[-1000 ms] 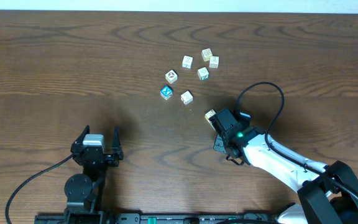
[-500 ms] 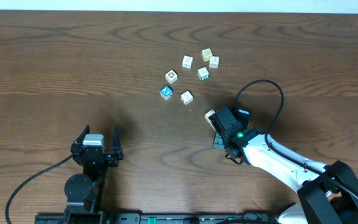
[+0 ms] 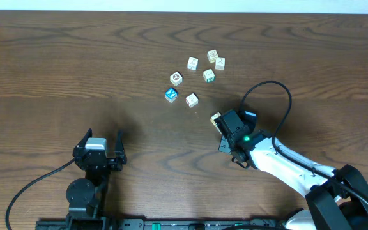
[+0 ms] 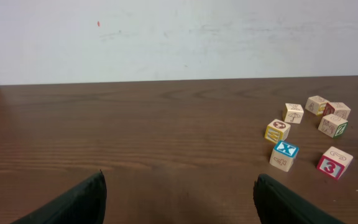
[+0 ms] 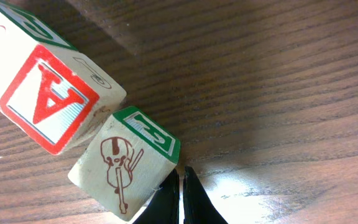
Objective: Lift 3 blocks
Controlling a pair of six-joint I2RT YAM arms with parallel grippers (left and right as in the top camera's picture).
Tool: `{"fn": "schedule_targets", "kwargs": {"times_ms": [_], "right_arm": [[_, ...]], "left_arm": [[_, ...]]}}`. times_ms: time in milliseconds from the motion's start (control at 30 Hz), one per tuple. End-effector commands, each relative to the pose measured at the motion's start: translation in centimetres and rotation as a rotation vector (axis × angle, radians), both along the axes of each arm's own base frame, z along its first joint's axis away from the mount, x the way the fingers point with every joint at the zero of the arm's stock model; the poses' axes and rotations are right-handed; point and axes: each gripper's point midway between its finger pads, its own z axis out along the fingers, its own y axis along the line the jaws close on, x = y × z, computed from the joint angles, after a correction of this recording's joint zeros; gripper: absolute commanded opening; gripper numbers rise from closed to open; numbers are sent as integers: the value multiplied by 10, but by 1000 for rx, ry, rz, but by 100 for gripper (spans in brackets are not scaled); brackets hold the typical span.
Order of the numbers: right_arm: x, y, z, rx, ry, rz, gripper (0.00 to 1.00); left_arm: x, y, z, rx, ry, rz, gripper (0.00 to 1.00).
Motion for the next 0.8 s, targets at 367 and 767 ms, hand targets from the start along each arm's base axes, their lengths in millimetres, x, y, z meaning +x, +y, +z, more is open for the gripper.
{"fn": "schedule_targets", "kwargs": {"times_ms": [367,767], "right_arm": [[-17,2,-8,-17,63,29,1],[-23,28,-6,-9,28,121,1]], "left_arm": [[-1,3,-15,-8,50,16,76],[-1,3,-15,-8,50,16,76]]}}
